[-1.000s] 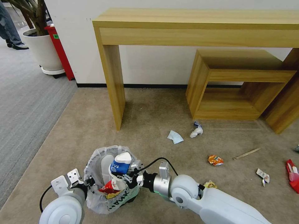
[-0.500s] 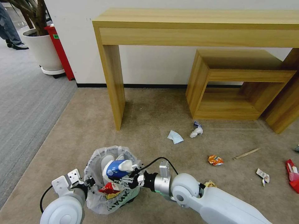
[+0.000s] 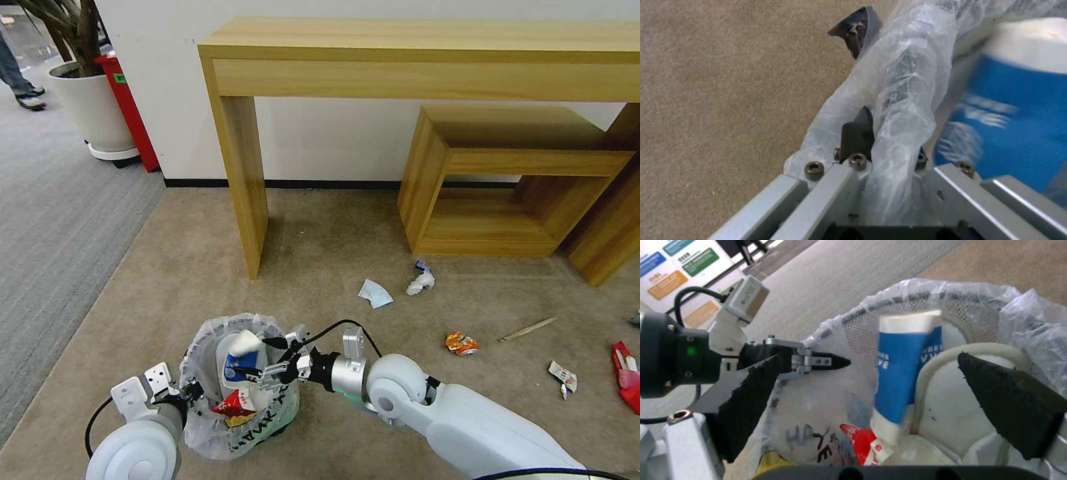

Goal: Pick up the trash bin and place the garbage on the floor into it.

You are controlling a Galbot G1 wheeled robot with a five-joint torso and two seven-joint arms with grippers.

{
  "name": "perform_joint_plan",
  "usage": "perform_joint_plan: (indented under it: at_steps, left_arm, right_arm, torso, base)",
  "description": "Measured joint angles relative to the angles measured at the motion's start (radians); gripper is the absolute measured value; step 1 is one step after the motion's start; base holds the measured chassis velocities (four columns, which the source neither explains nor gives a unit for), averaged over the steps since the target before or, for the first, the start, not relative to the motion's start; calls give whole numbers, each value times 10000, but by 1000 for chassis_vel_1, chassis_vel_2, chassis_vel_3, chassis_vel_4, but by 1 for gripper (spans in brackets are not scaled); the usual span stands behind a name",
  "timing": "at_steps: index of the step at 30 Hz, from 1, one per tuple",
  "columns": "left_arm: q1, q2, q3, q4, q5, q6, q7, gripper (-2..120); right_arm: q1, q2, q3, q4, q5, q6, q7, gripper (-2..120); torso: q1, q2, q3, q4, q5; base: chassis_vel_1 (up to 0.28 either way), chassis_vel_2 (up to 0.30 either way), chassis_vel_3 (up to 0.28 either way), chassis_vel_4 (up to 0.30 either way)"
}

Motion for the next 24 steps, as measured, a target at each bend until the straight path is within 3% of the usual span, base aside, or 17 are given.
perform_joint_plan:
  at_steps: [14, 17, 18, 21, 24]
  left_arm:
    - [-31, 52, -19, -30, -76, -25, -21, 1]
    - [13, 91, -64, -112, -61, -18, 33, 1]
    - [13, 91, -64, -112, -61, -18, 33, 1]
    - [14, 177, -191, -175, 22, 39, 170, 1]
    - [-13, 296, -296, -269, -2, 65, 261, 1]
  right_arm:
    - [456, 128, 432, -103, 223, 312, 461, 100]
    - [527, 173, 1684, -110, -4, 77, 1437, 100]
    - [527, 173, 1684, -110, -4, 77, 1437, 100]
    - [536, -160, 2967, 28, 94, -951, 2953, 100]
    - [71, -466, 3868, 184, -114, -1383, 3761, 100]
  torso:
    - [0, 0, 0, 0, 0]
    - [0, 0, 0, 2, 1]
    - [0, 0, 0, 2, 1]
    - [0, 0, 0, 2, -1]
    - [0, 0, 0, 0, 2]
  base:
    - [0, 0, 0, 0]
    - [0, 0, 0, 0]
    - [0, 0, 0, 0]
    - [0, 0, 0, 0]
    - [0, 0, 0, 0]
